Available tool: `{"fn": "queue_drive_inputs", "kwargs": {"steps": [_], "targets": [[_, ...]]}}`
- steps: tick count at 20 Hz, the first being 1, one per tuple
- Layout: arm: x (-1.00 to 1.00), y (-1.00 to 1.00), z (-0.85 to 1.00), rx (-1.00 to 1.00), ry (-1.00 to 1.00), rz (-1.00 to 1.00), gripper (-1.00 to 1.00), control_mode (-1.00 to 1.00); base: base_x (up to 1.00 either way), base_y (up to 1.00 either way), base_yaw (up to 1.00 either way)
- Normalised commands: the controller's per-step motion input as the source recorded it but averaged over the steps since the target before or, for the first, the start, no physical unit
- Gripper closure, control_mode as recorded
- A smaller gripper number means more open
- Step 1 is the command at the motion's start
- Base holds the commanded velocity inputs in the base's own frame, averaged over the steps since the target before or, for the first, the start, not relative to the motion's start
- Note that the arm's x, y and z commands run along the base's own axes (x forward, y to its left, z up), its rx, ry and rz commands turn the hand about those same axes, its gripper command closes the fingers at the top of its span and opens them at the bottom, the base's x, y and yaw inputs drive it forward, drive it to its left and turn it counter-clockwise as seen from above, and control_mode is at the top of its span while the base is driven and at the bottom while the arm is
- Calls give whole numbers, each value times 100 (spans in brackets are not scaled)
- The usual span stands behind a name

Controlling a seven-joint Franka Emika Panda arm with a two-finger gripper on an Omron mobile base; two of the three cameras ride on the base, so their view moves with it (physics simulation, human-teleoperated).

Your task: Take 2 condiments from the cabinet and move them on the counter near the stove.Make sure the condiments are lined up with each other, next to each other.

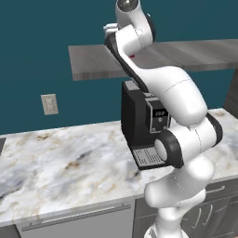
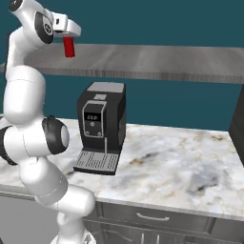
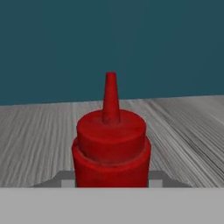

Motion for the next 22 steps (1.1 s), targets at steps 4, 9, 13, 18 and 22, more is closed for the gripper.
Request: {"fn": "queue_drive_inputs", "kwargs": {"steps": [4, 9, 13, 18, 22], "targets": [[-74, -18, 70, 5, -20, 0, 100, -100, 0, 0, 0], [-100, -38, 98, 6, -23, 0, 100, -100, 0, 0, 0], [-100, -43, 52, 1, -12, 3, 100, -100, 0, 0, 0], [-100, -20, -6, 0, -1, 7, 100, -100, 0, 0, 0], [-100, -2, -54, 0, 0, 6, 100, -100, 0, 0, 0]]}}
